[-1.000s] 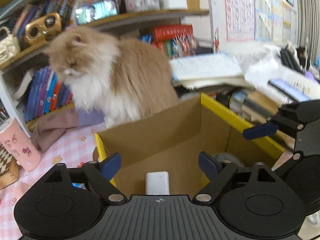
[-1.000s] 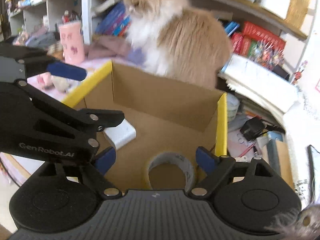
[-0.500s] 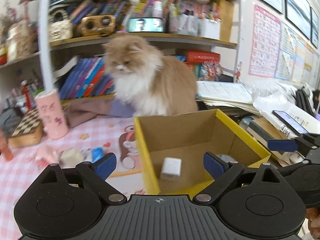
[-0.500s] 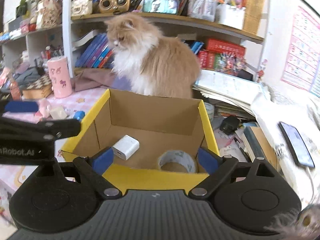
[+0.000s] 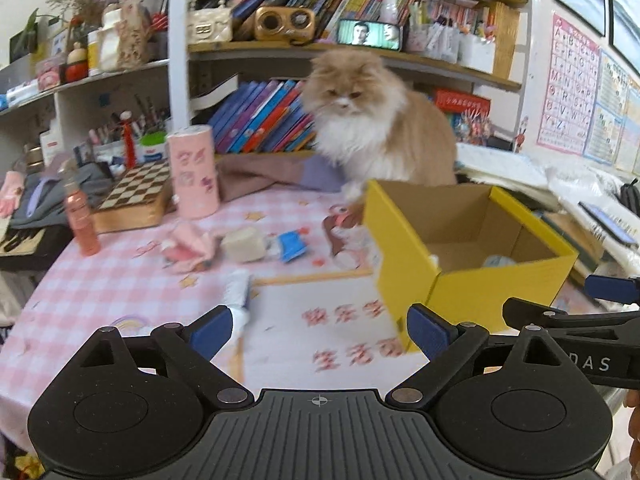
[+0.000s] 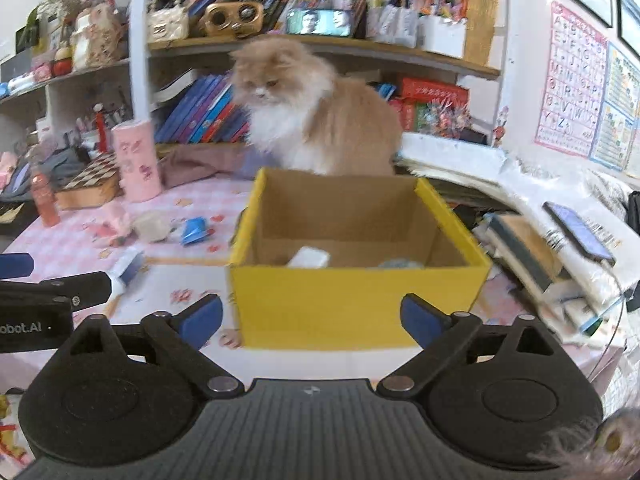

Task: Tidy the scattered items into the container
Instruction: 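Move both tools back from the box toward the remaining items on the table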

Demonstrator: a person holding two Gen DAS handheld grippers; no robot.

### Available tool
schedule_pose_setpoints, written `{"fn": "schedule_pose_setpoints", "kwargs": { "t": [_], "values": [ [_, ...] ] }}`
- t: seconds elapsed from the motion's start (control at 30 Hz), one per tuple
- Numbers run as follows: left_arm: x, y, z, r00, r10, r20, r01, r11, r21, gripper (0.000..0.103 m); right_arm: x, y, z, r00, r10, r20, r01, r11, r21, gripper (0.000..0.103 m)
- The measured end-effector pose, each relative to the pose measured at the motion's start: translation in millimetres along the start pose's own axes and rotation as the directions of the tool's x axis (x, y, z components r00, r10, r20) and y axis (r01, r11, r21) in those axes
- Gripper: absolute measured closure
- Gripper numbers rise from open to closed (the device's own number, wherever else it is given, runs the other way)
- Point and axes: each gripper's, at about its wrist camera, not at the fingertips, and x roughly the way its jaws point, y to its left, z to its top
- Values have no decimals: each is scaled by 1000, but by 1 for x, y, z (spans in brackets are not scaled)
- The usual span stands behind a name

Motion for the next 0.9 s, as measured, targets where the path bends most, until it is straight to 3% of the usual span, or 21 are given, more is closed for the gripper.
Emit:
{"fn": "schedule_pose_setpoints", "kwargs": {
  "t": [0.37, 0.9],
  "values": [
    [-28, 54, -29, 997, 54, -55, -55, 998, -4, 7, -7, 63, -26, 994, 52, -92, -52, 999, 12, 2],
    [-53, 117, -51, 993, 96, -65, -99, 994, -42, 7, -13, 138, -37, 984, 133, -117, -137, 990, -35, 4]
  ]
}}
